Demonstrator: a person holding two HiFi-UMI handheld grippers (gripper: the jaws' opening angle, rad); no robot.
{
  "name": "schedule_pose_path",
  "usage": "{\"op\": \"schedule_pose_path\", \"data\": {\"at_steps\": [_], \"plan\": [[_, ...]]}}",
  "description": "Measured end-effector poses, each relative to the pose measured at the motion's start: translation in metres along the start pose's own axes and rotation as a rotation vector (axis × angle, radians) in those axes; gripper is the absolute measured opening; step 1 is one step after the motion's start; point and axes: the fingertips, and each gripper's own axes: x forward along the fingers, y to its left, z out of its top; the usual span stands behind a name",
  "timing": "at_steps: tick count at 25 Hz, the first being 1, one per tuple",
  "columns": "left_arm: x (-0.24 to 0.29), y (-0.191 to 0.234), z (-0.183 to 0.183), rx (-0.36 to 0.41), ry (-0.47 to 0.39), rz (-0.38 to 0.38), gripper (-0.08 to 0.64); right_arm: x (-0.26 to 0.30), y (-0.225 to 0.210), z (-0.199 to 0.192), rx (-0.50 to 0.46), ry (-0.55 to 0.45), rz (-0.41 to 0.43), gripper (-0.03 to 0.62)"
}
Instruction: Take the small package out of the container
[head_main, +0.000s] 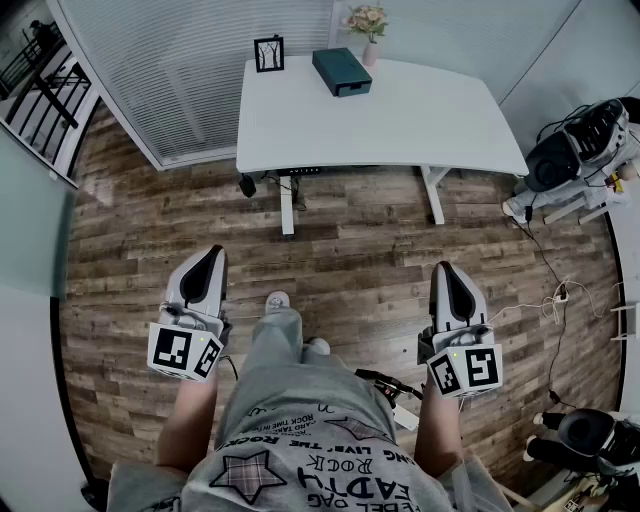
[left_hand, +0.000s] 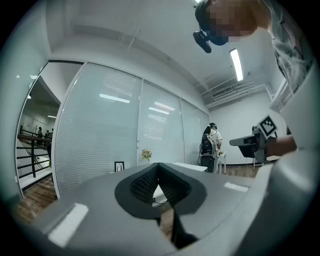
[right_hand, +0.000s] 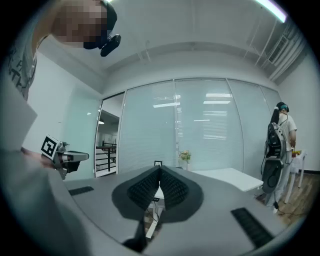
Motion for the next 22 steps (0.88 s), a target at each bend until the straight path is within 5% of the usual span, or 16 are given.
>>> {"op": "schedule_pose_path", "data": {"at_steps": [22], "plan": [[0.021,-0.014,0.003,0.013,0.016,-0.026,0.011,0.002,-0.014,0.004,0.076,-0.023,0.020,0.015]]}}
